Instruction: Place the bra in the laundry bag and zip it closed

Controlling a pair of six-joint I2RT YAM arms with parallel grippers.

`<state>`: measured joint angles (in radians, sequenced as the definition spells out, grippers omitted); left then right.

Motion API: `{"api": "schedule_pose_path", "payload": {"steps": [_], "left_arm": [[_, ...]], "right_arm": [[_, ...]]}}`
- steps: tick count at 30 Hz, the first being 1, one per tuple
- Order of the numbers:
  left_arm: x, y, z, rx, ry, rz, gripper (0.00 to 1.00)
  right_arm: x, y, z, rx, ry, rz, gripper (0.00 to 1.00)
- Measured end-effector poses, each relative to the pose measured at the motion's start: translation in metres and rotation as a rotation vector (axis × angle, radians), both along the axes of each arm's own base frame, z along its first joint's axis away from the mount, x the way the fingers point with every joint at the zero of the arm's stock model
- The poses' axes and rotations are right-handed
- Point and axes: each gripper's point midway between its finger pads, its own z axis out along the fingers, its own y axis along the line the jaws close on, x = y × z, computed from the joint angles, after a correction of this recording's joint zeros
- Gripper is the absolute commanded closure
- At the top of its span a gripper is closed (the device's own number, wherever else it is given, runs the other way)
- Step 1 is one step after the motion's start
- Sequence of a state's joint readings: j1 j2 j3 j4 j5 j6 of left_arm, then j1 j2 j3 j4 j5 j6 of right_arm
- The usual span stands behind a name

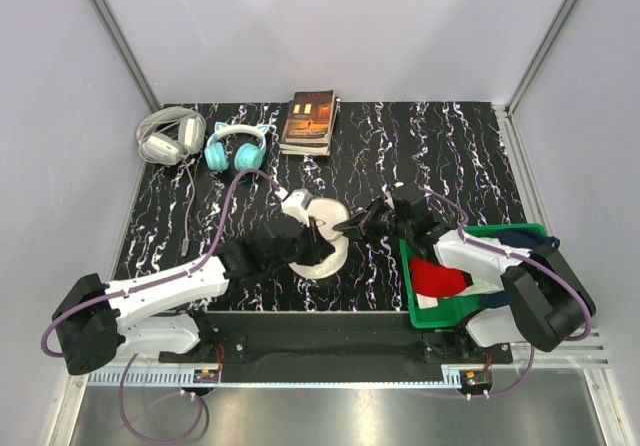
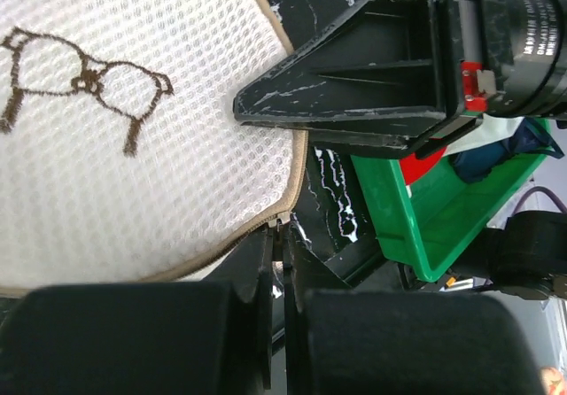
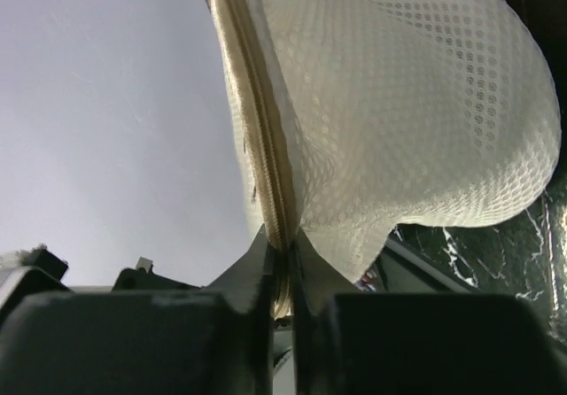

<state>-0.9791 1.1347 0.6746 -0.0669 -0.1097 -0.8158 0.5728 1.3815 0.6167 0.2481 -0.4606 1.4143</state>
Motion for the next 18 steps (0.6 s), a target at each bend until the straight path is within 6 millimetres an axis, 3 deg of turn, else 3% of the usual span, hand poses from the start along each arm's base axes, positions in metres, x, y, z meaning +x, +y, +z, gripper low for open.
{"api": "schedule_pose_path", "payload": {"steps": [6, 9, 12, 18], "left_arm": [[0.007, 0.019, -0.002, 0.042, -0.005, 0.062, 1.0], [0.021, 0.041, 0.013, 0.004, -0.021, 0.131, 1.0], [0.025, 0.057, 0.024, -0.041, -0.02, 0.152, 1.0], [0.03, 0.074, 0.026, -0.073, 0.029, 0.171, 1.0]], "right_arm": [[0.004, 0.001, 0.002, 0.022, -0.011, -0.005, 1.0], [0.005, 0.001, 0.006, 0.047, -0.019, 0.013, 1.0], [0.003, 0.008, 0.023, 0.1, -0.069, 0.064, 1.0], [0.001, 0.016, 0.027, 0.131, -0.099, 0.131, 1.0]]}}
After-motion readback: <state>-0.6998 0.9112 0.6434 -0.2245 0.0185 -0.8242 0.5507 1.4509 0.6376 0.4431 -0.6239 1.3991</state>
